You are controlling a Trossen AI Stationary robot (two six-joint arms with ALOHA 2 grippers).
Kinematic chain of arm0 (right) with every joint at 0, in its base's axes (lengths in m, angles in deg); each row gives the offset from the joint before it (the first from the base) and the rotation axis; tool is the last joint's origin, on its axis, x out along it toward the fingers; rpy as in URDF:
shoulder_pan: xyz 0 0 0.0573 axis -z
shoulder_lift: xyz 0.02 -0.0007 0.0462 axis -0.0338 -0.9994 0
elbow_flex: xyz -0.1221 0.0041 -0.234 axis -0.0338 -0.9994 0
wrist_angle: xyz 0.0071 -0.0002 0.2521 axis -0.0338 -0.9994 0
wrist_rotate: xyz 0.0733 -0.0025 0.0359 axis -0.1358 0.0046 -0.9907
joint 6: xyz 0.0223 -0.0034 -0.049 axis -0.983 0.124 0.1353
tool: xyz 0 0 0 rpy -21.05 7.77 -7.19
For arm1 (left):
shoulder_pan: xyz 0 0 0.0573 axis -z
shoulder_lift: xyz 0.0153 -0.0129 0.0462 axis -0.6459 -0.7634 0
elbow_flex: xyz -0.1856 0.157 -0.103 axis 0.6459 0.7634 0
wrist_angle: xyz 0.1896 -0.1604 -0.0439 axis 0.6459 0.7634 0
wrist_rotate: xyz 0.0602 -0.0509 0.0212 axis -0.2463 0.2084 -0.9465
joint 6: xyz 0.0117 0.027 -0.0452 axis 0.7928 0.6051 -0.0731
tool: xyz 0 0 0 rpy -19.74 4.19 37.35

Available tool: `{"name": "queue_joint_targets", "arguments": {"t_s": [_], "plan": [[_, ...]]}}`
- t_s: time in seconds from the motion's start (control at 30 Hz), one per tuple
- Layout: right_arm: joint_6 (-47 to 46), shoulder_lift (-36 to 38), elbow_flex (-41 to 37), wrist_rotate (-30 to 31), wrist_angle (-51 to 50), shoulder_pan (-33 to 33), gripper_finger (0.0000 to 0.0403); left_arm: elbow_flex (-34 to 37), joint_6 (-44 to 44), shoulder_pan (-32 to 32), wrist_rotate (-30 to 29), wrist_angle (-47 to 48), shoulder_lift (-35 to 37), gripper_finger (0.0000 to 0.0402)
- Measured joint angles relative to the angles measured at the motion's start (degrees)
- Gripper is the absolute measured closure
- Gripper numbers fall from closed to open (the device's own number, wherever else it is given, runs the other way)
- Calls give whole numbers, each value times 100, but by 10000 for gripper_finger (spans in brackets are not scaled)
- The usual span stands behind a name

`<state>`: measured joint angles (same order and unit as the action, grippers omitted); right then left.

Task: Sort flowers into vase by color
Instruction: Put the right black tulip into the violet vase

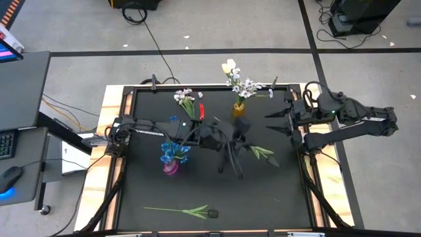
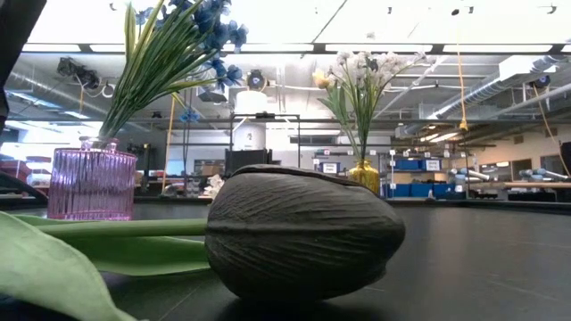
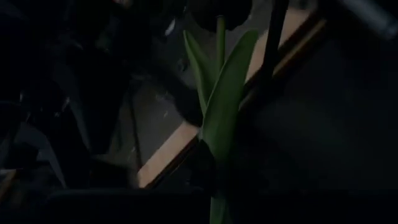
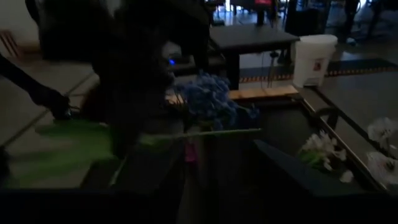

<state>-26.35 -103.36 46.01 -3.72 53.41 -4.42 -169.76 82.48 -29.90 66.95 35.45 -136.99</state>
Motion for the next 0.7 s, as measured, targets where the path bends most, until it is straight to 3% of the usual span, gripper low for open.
{"name": "queue_joint_targets", "arguments": {"t_s": [0.33, 0.7], "plan": [[595, 12, 0, 66, -240, 0, 213, 0, -1436, -224, 1338, -343, 655, 368], [607, 9, 0, 64, -632, 0, 214, 0, -2186, -68, 3027, 610, 2048, 368]]}}
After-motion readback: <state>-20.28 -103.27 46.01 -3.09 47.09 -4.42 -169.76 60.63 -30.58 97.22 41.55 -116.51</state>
